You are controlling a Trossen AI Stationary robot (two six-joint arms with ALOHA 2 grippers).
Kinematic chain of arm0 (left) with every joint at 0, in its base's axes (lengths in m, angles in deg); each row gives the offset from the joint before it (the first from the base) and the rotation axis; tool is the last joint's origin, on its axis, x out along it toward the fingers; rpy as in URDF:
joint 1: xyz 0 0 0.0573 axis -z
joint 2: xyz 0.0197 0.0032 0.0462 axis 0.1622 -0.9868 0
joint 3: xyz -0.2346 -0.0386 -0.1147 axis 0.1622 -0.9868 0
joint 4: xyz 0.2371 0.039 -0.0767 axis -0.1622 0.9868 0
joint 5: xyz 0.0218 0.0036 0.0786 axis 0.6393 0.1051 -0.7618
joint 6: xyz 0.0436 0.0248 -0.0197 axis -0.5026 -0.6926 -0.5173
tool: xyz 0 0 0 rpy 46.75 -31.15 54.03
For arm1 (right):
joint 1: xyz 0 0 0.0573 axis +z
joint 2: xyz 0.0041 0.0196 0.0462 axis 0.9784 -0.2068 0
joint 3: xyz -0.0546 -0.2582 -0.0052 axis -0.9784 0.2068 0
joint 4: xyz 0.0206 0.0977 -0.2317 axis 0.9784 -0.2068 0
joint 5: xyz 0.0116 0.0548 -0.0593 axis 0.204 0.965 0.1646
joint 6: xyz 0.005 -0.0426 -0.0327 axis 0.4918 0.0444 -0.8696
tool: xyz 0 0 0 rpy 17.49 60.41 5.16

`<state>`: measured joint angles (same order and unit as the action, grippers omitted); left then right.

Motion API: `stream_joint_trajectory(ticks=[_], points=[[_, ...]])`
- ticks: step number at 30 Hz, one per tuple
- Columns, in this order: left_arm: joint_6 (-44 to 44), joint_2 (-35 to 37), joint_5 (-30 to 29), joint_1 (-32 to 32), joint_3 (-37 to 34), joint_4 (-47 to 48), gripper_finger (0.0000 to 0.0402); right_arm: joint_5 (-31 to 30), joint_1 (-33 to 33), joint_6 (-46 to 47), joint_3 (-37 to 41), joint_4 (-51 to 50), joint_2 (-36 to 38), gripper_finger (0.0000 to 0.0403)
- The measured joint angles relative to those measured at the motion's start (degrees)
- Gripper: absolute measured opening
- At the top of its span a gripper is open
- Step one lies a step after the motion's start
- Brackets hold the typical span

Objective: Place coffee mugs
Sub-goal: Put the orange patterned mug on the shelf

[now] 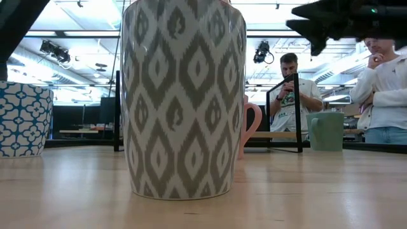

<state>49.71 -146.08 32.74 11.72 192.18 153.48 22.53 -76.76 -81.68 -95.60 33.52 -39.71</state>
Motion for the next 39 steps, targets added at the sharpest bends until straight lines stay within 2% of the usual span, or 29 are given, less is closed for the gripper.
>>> stream_joint_trajectory(ticks=[7, 11, 18, 25, 31, 39], points=[[-3.5, 0.0, 0.1, 0.1, 0.0, -0.9, 0.0031, 4.1, 0.0, -0.5, -9.8, -1.6, -11.4, 0.0165], [-4.2, 0.0, 0.1, 0.1, 0.0, -1.0, 0.0031, 5.7, -0.1, -0.5, -15.0, -6.4, -17.6, 0.0165], [-5.0, 0.0, 0.0, 0.1, 0.0, -0.9, 0.0031, 12.0, -0.1, -2.7, -20.7, -7.6, -25.9, 0.0165], [-5.6, 0.0, -0.1, 0.1, 0.0, -0.8, 0.0031, 15.9, -0.1, -3.1, -22.7, -7.4, -29.6, 0.0165], [-5.7, 0.0, -0.6, 0.1, 0.0, -0.9, 0.0031, 14.0, -0.1, -3.1, -22.7, -7.4, -32.3, 0.0165], [-5.7, 0.0, -0.8, 0.1, 0.0, -0.9, 0.0031, 15.9, -0.1, -3.1, -22.7, -6.9, -33.5, 0.0159]])
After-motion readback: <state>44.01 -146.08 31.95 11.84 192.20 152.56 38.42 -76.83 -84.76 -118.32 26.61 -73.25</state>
